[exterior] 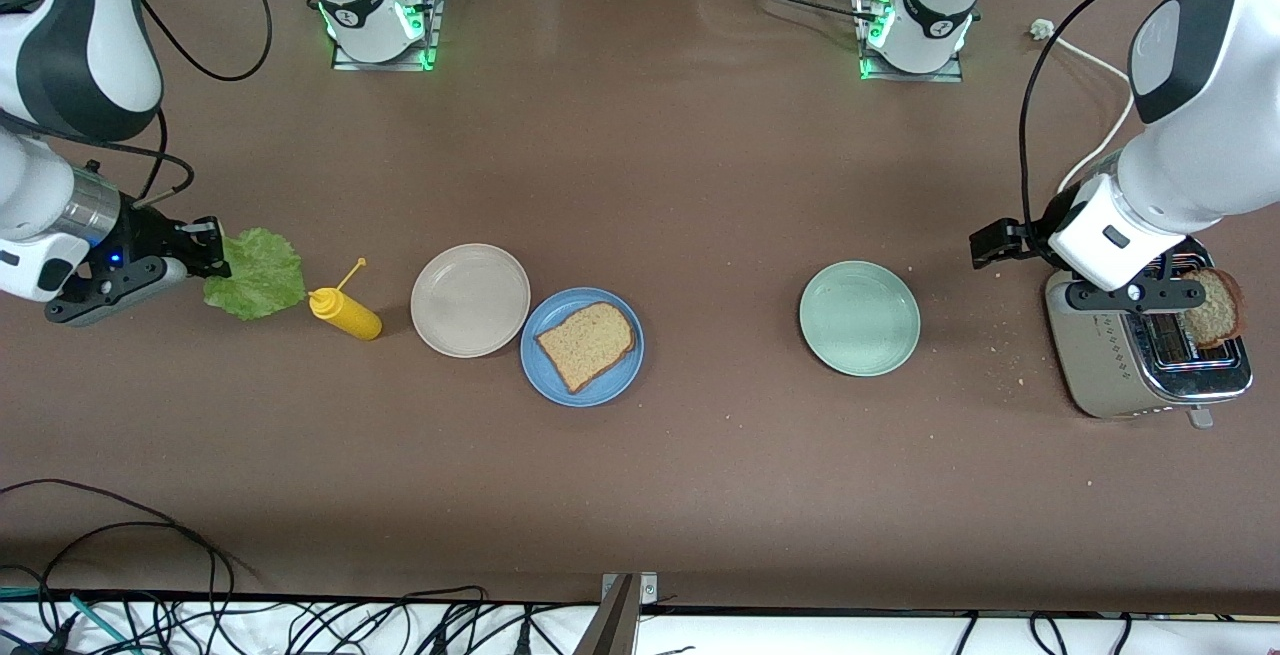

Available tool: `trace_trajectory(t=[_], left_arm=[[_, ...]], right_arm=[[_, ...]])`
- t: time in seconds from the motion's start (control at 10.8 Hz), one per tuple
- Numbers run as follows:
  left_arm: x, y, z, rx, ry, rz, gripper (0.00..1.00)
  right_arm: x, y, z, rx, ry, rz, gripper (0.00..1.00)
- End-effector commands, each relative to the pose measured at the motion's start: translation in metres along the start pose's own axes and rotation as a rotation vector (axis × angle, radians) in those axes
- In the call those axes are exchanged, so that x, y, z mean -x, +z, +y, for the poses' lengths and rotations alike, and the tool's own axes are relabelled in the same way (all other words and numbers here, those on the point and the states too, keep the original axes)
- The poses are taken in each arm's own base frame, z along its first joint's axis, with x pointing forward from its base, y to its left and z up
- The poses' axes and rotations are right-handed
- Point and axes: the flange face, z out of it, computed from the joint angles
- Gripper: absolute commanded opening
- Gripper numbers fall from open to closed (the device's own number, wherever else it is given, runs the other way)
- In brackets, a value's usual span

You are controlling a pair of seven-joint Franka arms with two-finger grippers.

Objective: Make sandwich in blue plate with both arms
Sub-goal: 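Carry the lettuce with the right gripper over the bread on the blue plate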

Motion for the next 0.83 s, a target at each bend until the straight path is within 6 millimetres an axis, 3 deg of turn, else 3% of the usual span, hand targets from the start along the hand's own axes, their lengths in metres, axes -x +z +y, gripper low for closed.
trace_trajectory(t=[0.0,0.28,0.74], left_arm=[[-0.001,-0.004,0.001,0.019,-0.006,0.005,1.0],[-0.002,-0.004,-0.002,0.019,-0.009,0.006,1.0],[-0.002,-0.006,-0.006,0.018,-0.011,0.009,1.0]], right_arm=[[-0.022,0.005,-0.037,-0.025,0.056,-0.012,0.0],[-0.06,0.025,-0.087,-0.026,0.155,-0.03,0.0],[-0.114,0.077,-0.179,-0.017,0.315,-0.029,0.0]])
